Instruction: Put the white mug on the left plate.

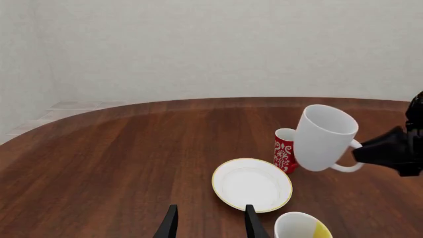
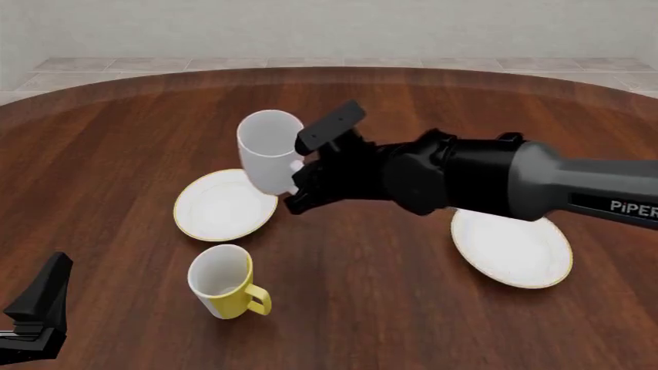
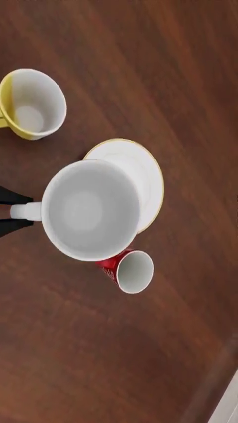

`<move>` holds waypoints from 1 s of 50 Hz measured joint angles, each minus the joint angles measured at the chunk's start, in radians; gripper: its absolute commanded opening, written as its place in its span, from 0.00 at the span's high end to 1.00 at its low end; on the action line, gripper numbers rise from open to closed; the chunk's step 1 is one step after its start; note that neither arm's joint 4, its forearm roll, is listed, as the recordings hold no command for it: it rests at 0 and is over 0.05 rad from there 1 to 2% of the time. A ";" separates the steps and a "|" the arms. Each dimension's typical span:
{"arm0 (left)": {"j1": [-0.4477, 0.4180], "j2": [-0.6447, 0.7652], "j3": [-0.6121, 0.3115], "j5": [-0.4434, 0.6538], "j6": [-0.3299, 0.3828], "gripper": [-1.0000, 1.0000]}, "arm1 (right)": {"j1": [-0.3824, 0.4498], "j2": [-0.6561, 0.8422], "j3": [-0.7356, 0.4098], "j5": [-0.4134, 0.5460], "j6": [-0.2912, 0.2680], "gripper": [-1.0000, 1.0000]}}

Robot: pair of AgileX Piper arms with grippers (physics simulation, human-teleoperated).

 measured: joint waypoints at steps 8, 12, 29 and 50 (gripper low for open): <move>0.000 0.000 0.000 0.000 0.000 0.00 | 0.010 0.030 -0.034 0.007 0.000 1.00; 0.000 0.000 0.000 0.000 0.000 0.00 | 0.014 0.046 -0.052 0.010 0.001 1.00; 0.000 0.000 0.000 0.000 0.000 0.00 | 0.031 0.111 -0.133 0.032 0.000 1.00; 0.000 0.000 0.000 0.000 0.000 0.00 | 0.043 0.168 -0.204 0.049 -0.003 1.00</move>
